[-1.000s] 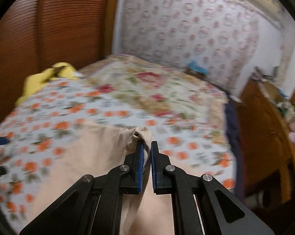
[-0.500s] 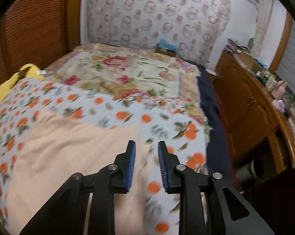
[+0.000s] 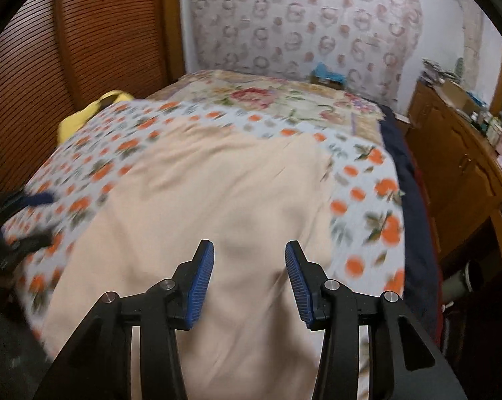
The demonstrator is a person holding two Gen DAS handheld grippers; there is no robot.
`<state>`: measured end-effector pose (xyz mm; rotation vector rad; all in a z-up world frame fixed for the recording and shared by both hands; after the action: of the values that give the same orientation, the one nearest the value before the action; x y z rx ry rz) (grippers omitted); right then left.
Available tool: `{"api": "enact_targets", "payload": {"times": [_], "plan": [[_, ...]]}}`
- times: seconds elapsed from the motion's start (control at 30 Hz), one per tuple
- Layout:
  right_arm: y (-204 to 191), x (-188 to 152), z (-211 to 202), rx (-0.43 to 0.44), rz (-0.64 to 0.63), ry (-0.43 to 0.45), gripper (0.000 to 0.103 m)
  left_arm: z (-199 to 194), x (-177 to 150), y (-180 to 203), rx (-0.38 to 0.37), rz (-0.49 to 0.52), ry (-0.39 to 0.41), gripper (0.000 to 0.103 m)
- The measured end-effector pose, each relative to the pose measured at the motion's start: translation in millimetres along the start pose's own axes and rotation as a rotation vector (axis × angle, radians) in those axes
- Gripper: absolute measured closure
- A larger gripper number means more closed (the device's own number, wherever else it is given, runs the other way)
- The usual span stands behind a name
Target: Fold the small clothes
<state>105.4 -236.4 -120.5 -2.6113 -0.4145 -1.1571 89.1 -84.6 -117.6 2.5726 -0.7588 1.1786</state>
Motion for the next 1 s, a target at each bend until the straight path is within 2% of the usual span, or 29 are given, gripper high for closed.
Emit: {"api": "enact_targets", "payload": {"times": [0.13, 0.3, 0.37, 0.43, 0.5, 0.57, 0.77, 0.87, 0.93, 1.0], "plan": [[-8, -34, -25, 0.028, 0.004, -0.028, 0.057, -1, 0, 21, -0.073, 0.015, -0.014, 0.036], [-6, -69, -33, 0.012, -0.008, -0.083, 0.057, -1, -1, 28, -0.069, 0.031, -0.029, 0.038], [0, -76, -34, 0.006, -0.01, -0.109, 0.069, 0, -1, 26, -0.063, 0.023, -0.028, 0.037], [4, -81, -40, 0.005, -0.016, -0.123, 0.093, 0, -1, 24, -0.055, 0.016, -0.028, 0.037], [6, -86, -49, 0.007, -0.027, -0.12, 0.097, 2, 0, 22, -0.044, 0.012, -0.028, 0.037], [5, -86, -58, 0.019, -0.032, -0.125, 0.097, 1, 2, 18, -0.033, 0.005, -0.026, 0.037], [4, -77, -68, 0.012, -0.043, -0.12, 0.095, 5, 20, -7, 0.015, 0.004, -0.014, 0.037], [8, -58, -70, -0.03, -0.057, -0.068, 0.07, 13, 35, -23, 0.053, 0.018, -0.017, 0.035], [12, -42, -68, -0.044, -0.053, -0.045, 0.06, 20, 47, -38, 0.075, 0.027, -0.02, 0.035], [17, -24, -64, -0.056, -0.055, -0.021, 0.057, 31, 59, -49, 0.076, 0.031, -0.022, 0.035]]}}
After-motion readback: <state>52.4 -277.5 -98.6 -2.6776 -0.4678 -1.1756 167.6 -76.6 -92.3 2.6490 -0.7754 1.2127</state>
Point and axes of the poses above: each gripper's, at about its wrist camera, not at the fingertips, and z roughly the way its jaws point, y to its right, x to its top, the point moved 7 cm from there along z, roughly the way its jaws point, and after that the axes turned 13 degrees about z, right-handed, at the moved point
